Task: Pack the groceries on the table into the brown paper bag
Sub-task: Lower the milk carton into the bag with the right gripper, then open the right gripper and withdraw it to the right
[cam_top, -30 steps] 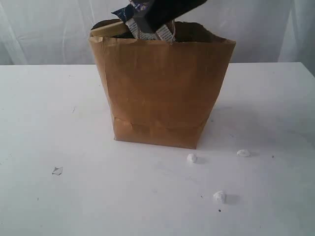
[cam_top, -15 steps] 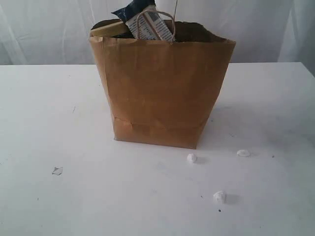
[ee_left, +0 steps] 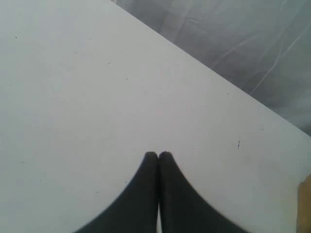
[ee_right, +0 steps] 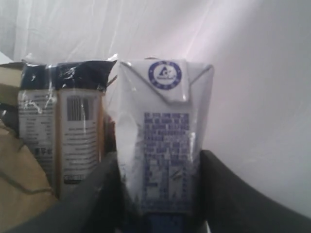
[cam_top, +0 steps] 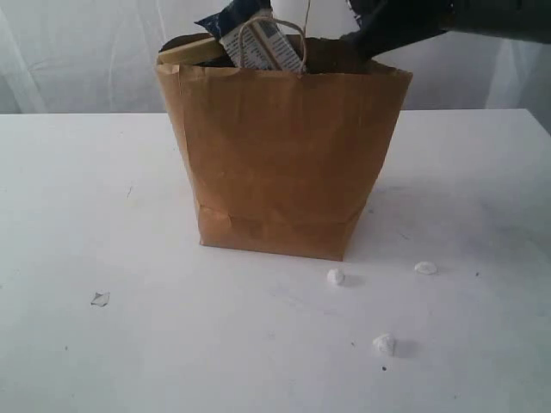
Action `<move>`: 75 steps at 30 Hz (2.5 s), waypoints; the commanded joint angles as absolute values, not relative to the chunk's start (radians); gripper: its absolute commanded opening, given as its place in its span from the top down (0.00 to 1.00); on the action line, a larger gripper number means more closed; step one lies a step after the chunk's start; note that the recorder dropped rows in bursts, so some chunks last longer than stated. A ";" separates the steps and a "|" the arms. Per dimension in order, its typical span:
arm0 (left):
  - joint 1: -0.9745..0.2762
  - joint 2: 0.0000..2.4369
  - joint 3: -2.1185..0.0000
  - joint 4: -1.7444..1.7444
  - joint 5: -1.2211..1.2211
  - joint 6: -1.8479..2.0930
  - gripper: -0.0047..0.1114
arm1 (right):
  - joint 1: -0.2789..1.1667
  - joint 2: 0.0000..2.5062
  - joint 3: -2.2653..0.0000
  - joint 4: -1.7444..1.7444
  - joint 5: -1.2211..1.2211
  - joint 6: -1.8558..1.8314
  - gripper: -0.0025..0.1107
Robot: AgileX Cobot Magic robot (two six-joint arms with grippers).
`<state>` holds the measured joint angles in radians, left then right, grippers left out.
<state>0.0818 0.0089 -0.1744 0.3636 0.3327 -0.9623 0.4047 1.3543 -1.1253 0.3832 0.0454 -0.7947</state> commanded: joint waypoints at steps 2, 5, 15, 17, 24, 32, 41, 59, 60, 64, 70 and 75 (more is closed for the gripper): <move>0.075 0.000 -0.170 0.369 0.332 -0.963 0.96 | 0.399 1.419 -1.111 0.440 -0.219 -0.781 0.93; 0.075 0.000 -0.170 0.369 0.332 -0.963 0.96 | 0.399 1.470 -1.118 0.439 -0.269 -0.732 0.98; 0.075 0.000 -0.170 0.369 0.332 -0.963 0.96 | 0.401 1.515 -1.116 0.497 -0.166 -0.732 0.98; 0.075 0.000 -0.170 0.369 0.332 -0.963 0.96 | 0.401 1.515 -1.116 0.501 -0.191 -0.723 0.98; 0.075 0.000 -0.170 0.369 0.332 -0.963 0.96 | 0.412 1.515 -1.140 0.493 -0.204 -0.436 0.98; 0.075 0.000 -0.170 0.369 0.330 -0.963 0.96 | 0.476 1.534 -1.131 0.493 -0.155 -0.459 0.98; 0.075 0.000 -0.170 0.369 0.330 -0.963 0.96 | 0.476 1.594 -1.127 0.493 -0.234 -0.498 0.98; 0.075 0.000 -0.170 0.369 0.330 -0.963 0.96 | 0.476 1.559 -1.127 0.493 -0.221 -0.498 0.56; 0.075 0.000 -0.170 0.369 0.330 -0.963 0.96 | 0.476 1.552 -1.127 0.493 -0.215 -0.498 0.50; 0.075 0.000 -0.170 0.369 0.330 -0.963 0.96 | 0.476 1.546 -1.127 0.493 -0.203 -0.498 0.47; 0.075 0.000 -0.170 0.369 0.330 -0.963 0.96 | 0.476 1.531 -1.127 0.493 -0.197 -0.498 0.47; 0.075 0.000 -0.170 0.369 0.330 -0.963 0.96 | 0.476 1.454 -1.127 0.493 -0.204 -0.498 0.48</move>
